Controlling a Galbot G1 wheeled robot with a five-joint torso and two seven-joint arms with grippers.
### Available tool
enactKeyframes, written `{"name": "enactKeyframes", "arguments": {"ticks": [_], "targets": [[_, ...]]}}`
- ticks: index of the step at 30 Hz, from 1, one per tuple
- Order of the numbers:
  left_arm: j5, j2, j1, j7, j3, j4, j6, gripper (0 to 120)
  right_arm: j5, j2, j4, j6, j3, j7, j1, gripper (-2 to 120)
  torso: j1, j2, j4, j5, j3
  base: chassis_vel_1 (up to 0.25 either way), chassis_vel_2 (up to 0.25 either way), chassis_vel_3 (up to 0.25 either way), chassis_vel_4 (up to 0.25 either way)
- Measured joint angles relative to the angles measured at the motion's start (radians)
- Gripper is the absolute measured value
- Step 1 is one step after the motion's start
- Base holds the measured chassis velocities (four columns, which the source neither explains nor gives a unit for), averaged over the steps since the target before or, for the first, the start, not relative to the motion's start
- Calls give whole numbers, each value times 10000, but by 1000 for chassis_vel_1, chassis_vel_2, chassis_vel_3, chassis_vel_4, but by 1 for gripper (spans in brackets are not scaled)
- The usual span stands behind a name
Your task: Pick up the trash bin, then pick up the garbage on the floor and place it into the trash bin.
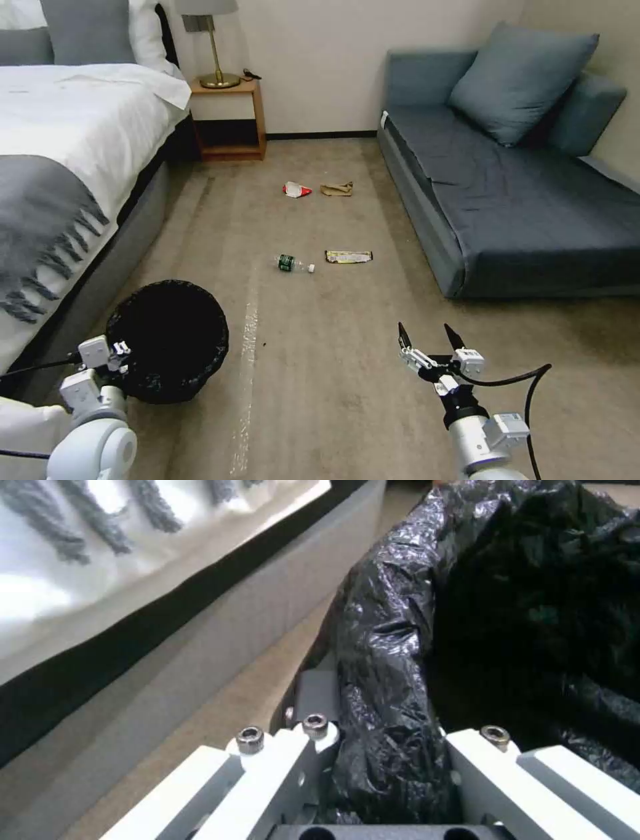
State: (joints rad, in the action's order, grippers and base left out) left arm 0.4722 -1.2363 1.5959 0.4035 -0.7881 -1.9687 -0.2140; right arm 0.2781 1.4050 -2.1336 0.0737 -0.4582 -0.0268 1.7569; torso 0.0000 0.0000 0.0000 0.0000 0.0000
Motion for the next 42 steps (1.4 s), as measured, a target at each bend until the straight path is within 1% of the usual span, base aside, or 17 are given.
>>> {"name": "enactKeyframes", "arguments": {"ticks": [24, 42], "targets": [[-122, -35, -118, -20, 23, 228, 116, 7, -63, -10, 239, 32, 36, 60, -131, 100, 0, 1, 0, -1, 0, -66, 66, 66, -68], [-135, -21, -238, -24, 43, 415, 158, 7, -158, -3, 464, 34, 42, 125, -285, 100, 0, 1, 0, 0, 0, -86, 93, 88, -92]]}}
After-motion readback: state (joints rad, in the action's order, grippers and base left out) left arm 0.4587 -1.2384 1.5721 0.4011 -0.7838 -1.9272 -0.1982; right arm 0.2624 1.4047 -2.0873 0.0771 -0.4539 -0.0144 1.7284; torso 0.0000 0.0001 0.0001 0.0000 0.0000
